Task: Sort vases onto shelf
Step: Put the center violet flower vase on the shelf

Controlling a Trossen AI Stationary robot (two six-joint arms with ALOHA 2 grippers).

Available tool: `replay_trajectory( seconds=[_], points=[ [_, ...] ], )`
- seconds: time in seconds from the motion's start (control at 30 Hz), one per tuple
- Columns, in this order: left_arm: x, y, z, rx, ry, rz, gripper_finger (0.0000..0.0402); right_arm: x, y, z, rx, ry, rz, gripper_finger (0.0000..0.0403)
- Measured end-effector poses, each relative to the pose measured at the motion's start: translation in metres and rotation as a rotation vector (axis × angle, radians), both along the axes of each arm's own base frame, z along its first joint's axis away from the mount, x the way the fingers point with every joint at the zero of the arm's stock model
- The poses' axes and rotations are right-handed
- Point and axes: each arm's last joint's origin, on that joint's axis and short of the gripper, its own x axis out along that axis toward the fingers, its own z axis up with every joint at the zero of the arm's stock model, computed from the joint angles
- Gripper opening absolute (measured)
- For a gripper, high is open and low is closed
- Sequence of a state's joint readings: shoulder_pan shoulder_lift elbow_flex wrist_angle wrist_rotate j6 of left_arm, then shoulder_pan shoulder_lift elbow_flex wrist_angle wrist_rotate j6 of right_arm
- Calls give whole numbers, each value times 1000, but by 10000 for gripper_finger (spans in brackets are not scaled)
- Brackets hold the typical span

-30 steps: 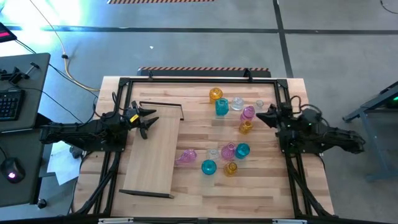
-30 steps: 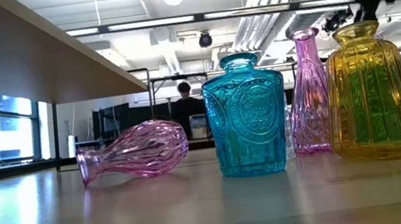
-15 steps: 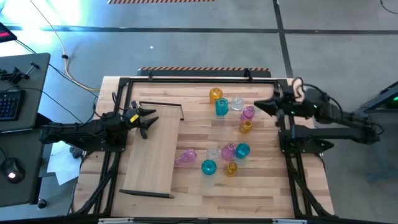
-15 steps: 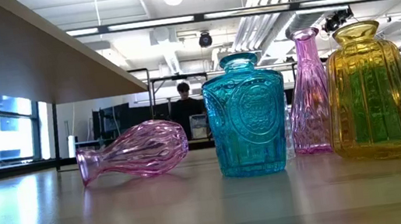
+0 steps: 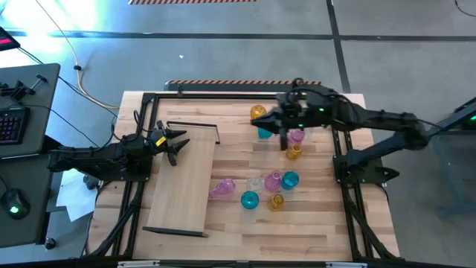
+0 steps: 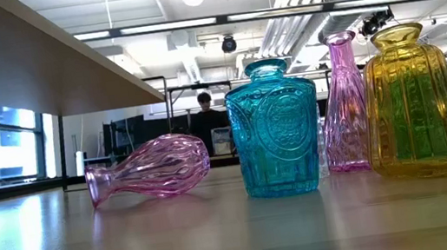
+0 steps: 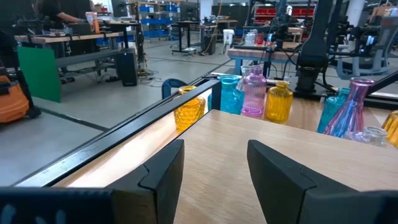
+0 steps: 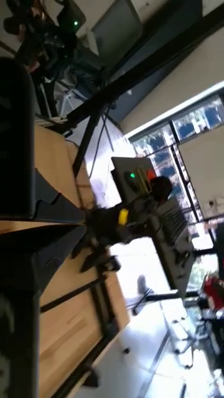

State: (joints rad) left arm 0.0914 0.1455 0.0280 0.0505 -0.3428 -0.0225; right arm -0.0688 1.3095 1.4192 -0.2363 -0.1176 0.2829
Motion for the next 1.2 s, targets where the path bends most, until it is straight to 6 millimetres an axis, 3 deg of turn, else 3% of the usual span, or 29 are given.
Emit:
replay_trajectory(
  seconds=[0.13, 0.37, 0.57, 0.73, 0.97, 1.2],
  points=[
    [0, 0, 0, -1, -1, 0, 170, 28, 4, 15, -1, 29, 22, 0],
    [0, 0, 3, -58, -66, 5, 170, 69, 16, 18, 48, 143, 63, 0],
    [0, 0, 8, -271, -211, -2, 170, 100, 27, -2, 66, 290, 86, 0],
    [0, 0, 9, -325, -249, 15, 170, 122, 35, -26, 71, 363, 121, 0],
    [0, -3, 23, -458, -407, -120, 170, 128, 34, -34, 73, 382, 137, 0],
    [-9, -5, 82, -247, -459, -171, 170, 109, 23, -13, 61, 345, 101, 0]
  ],
)
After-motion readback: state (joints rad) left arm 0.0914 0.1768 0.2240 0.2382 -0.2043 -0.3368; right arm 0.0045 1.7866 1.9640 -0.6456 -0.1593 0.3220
